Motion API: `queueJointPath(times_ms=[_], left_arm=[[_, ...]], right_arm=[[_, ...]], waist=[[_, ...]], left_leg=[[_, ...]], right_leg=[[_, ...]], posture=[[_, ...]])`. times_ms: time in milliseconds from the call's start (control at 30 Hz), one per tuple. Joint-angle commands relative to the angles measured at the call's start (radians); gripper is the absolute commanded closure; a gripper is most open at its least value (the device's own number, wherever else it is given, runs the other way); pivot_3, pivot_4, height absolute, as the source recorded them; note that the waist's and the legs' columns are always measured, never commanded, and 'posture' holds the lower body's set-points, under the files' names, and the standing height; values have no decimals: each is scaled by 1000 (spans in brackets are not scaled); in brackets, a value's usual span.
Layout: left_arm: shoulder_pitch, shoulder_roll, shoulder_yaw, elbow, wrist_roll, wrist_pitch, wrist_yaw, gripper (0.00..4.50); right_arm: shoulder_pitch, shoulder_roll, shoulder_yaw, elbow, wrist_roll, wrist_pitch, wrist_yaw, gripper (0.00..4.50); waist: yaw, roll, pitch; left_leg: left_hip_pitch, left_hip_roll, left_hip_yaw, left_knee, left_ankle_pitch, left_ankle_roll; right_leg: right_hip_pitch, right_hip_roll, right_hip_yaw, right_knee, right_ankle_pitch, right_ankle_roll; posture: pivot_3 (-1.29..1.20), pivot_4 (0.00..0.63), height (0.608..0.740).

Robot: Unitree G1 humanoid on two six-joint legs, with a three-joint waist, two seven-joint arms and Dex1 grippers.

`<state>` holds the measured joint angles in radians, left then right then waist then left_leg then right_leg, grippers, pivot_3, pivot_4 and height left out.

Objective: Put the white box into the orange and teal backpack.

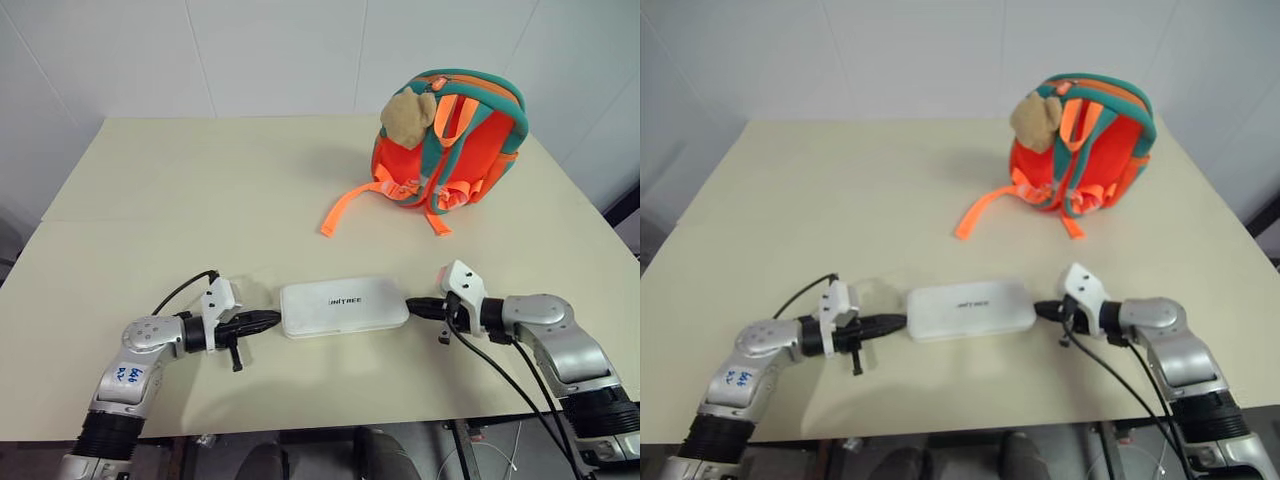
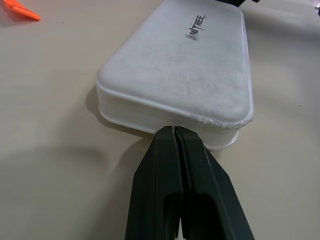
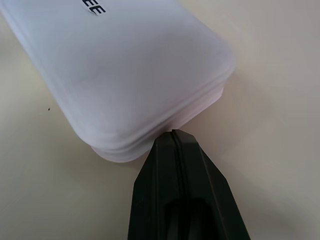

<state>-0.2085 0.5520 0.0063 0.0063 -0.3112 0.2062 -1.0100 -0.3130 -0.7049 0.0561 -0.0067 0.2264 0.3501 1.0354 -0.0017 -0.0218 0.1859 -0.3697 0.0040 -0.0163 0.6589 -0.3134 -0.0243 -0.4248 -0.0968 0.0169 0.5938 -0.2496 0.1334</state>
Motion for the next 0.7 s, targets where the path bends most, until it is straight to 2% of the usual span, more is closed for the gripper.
queueJointPath(times_ms=[33,333,500,533,600,700], left_arm=[[0,-10,-7,-34,-12,-13,5,4431],[2,-19,-18,-28,0,-24,20,4431],[37,34,20,-64,-22,16,11,4431],[45,56,34,-62,-24,25,3,4255],[52,103,61,-46,-35,52,-15,3894],[19,149,101,-1,-83,150,-28,3000]], right_arm=[[19,-1,4,-73,36,22,19,4378],[43,-55,35,-122,22,107,54,4378],[8,-84,0,-46,11,83,59,4378],[0,-95,-10,-29,17,85,71,4379],[-19,-124,-33,0,45,116,105,3658],[-70,-166,-55,27,88,175,149,2811]], waist=[[0,0,0],[1,-1,0],[1,-1,0],[0,-1,0],[0,-1,0],[0,0,0]], left_leg=[[0,0,0,0,0,0],[0,0,0,1,0,0],[0,0,0,1,0,0],[0,0,0,1,0,0],[0,0,0,1,0,0],[0,0,0,1,0,0]], right_leg=[[0,0,0,0,0,0],[0,0,0,0,0,0],[1,0,0,-1,0,0],[1,0,0,-1,0,0],[1,0,0,-1,0,0],[1,0,0,-1,0,0]], posture=[[0,150,740],[0,150,740],[0,150,740],[0,150,740],[0,150,740],[0,150,740]])
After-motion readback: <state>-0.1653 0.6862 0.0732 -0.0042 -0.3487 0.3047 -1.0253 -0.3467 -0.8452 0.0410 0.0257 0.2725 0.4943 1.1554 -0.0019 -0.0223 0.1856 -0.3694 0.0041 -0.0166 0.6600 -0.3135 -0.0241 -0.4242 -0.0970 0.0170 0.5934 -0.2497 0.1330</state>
